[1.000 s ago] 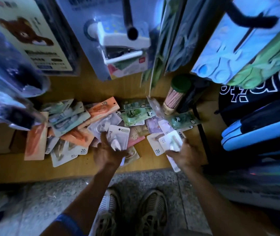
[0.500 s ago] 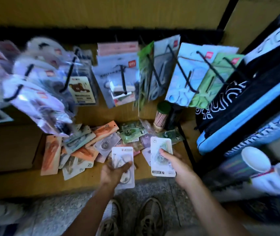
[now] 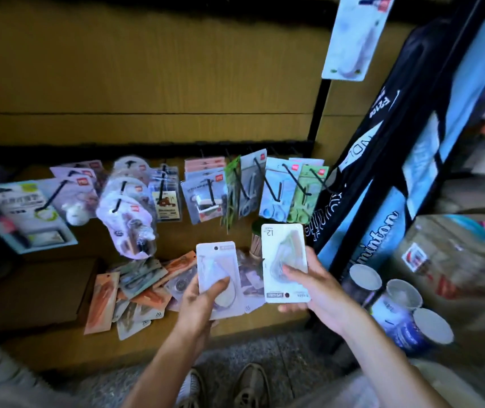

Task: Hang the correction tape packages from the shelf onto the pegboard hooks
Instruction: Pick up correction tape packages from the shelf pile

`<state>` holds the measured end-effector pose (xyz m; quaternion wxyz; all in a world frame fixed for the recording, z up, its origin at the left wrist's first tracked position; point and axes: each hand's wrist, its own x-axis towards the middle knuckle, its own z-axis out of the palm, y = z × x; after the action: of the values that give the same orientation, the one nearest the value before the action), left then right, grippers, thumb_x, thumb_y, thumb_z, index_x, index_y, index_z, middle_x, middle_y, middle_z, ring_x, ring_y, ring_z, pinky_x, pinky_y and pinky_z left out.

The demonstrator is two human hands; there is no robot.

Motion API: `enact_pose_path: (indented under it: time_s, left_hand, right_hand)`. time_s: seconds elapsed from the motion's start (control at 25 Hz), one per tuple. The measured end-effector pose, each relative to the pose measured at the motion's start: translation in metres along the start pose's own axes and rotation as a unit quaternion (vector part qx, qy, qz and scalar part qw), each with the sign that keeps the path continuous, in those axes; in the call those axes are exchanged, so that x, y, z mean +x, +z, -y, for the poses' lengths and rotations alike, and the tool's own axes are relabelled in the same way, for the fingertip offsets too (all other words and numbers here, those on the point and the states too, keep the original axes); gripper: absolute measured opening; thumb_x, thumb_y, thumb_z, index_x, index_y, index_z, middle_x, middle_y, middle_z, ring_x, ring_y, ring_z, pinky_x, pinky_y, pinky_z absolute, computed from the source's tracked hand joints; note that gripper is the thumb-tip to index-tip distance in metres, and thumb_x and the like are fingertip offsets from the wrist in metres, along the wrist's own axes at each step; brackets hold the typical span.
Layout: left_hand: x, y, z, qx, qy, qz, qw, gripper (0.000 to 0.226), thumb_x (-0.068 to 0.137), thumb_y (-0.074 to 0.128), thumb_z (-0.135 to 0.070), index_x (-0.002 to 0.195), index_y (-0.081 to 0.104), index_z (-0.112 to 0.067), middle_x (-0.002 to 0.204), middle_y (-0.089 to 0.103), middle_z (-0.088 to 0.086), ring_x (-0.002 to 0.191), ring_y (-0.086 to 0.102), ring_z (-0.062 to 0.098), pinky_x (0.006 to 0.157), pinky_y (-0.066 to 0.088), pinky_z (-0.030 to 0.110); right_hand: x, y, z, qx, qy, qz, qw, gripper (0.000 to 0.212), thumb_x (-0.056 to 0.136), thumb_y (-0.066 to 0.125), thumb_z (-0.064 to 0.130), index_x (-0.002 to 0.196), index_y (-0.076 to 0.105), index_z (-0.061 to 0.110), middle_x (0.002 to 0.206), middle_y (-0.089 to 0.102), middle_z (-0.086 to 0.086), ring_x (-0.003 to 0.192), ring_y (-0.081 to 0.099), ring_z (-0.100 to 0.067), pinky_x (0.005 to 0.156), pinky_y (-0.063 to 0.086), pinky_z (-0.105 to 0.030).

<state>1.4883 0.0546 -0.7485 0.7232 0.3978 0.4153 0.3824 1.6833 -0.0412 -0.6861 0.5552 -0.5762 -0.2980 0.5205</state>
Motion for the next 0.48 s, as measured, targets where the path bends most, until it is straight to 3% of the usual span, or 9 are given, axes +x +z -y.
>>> enact_pose_path:
  time_s: [0.08, 0.16, 0.28, 0.4, 0.48]
  left_hand:
    - [-0.011, 0.007, -0.015, -0.005, 0.012, 0.017, 1.000, 0.024, 0.093, 0.062, -0.017, 0.115, 0.064, -0.026, 0.095, 0.078, -0.001, 0.083, 0.073, 0.023, 0.070, 0.057, 0.042]
    - [-0.019, 0.009, -0.028, 0.009, 0.018, 0.039, 0.999, 0.023, 0.095, 0.059, -0.025, 0.116, 0.061, -0.034, 0.094, 0.078, -0.006, 0.082, 0.074, 0.021, 0.069, 0.058, 0.044]
    - [-0.027, 0.003, -0.038, 0.025, 0.016, 0.055, 0.998, 0.028, 0.094, 0.059, -0.034, 0.122, 0.058, -0.036, 0.109, 0.074, -0.001, 0.092, 0.074, 0.026, 0.065, 0.060, 0.044]
    - [-0.030, 0.000, -0.048, 0.024, 0.010, 0.064, 0.998, 0.038, 0.091, 0.062, -0.039, 0.128, 0.056, -0.035, 0.124, 0.068, 0.005, 0.104, 0.069, 0.038, 0.066, 0.059, 0.046]
    - [-0.031, 0.003, -0.054, 0.032, 0.014, 0.063, 0.997, 0.035, 0.092, 0.062, -0.036, 0.127, 0.060, -0.029, 0.120, 0.071, 0.009, 0.101, 0.070, 0.041, 0.074, 0.059, 0.056]
  right_hand:
    - [-0.012, -0.001, 0.023, -0.092, -0.005, 0.020, 0.996, 0.047, 0.083, 0.072, 0.002, 0.118, 0.058, 0.030, 0.111, 0.074, -0.003, 0.091, 0.073, -0.031, 0.056, 0.058, -0.037]
    - [-0.017, -0.002, 0.042, -0.180, -0.034, -0.011, 0.983, 0.040, 0.079, 0.072, -0.004, 0.109, 0.063, 0.021, 0.105, 0.076, -0.006, 0.080, 0.071, -0.023, 0.050, 0.050, -0.029]
    - [-0.019, 0.000, 0.063, -0.077, -0.111, -0.090, 0.987, 0.023, 0.079, 0.072, -0.002, 0.096, 0.067, 0.013, 0.089, 0.077, -0.005, 0.073, 0.063, -0.018, 0.050, 0.041, -0.024]
    - [-0.017, 0.006, 0.072, 0.042, -0.135, -0.114, 0.983, 0.015, 0.083, 0.069, 0.003, 0.096, 0.069, 0.009, 0.080, 0.075, -0.004, 0.075, 0.065, -0.021, 0.061, 0.046, -0.029]
    - [-0.013, 0.014, 0.070, 0.030, -0.134, -0.117, 0.984, 0.018, 0.082, 0.072, 0.009, 0.100, 0.070, 0.010, 0.082, 0.073, -0.006, 0.071, 0.063, -0.021, 0.051, 0.043, -0.026]
